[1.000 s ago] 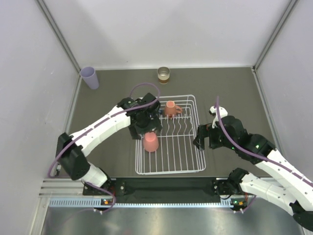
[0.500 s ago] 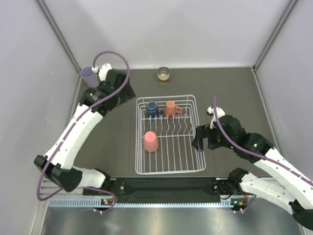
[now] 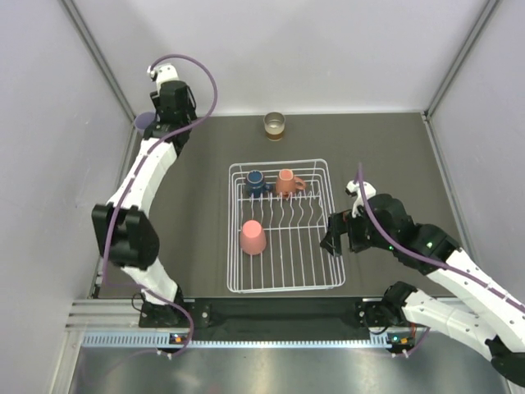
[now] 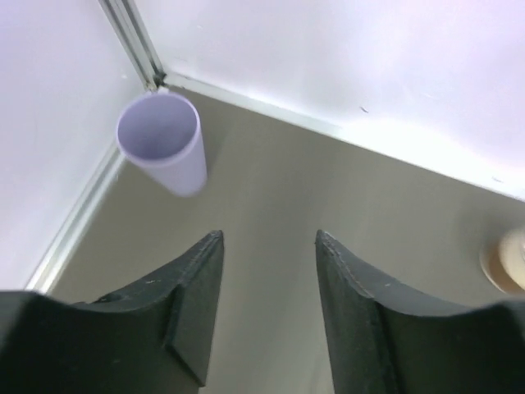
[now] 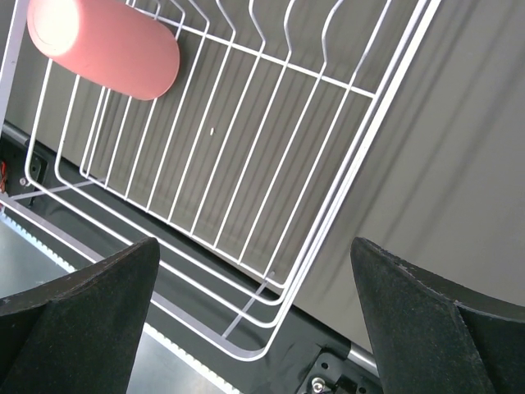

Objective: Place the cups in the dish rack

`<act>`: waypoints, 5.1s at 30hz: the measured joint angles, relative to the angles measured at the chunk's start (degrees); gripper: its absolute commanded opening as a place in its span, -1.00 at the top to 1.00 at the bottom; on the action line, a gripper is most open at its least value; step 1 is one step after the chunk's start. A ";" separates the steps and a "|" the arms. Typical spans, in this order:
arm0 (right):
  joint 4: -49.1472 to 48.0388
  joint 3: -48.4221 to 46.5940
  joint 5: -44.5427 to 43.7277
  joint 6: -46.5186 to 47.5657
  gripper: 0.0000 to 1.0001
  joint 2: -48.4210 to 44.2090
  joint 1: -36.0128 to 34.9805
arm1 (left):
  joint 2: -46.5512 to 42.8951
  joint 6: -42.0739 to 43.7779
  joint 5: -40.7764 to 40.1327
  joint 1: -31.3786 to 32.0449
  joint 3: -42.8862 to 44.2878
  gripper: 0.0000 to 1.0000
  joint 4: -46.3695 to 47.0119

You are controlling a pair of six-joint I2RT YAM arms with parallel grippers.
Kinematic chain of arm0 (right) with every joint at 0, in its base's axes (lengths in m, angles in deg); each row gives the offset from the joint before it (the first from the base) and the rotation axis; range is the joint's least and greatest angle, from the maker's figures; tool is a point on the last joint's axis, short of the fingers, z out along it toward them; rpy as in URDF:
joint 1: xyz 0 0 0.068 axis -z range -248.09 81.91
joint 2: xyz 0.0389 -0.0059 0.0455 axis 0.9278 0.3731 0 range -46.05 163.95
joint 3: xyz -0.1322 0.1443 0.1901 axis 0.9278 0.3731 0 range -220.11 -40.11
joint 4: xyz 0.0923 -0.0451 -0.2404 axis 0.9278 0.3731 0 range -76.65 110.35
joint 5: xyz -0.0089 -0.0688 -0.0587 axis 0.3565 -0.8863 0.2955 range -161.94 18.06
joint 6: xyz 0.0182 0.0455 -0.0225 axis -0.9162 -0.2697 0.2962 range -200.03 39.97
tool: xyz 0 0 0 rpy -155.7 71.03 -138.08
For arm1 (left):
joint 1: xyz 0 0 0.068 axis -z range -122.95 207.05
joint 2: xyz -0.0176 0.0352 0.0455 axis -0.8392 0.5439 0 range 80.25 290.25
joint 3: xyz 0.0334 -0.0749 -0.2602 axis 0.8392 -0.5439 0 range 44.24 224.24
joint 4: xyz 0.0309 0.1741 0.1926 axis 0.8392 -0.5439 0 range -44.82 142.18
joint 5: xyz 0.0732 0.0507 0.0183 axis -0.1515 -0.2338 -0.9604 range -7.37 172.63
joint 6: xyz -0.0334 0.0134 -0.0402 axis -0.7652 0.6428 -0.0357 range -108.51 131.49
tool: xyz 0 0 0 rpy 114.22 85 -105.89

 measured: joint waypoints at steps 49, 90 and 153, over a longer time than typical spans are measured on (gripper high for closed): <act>-0.24 0.04 3.50 2.23 -1.00 5.11 0.00 | 39.23 4.87 -2.25 -14.53 19.50 0.33 15.10; -5.88 -8.24 12.68 -7.13 -0.99 2.27 0.17 | -44.96 -44.65 57.22 -5.14 -30.38 1.00 15.21; -46.58 -12.13 12.44 -14.03 -0.54 16.83 -19.93 | -63.32 -73.40 63.60 13.66 -66.97 1.00 65.92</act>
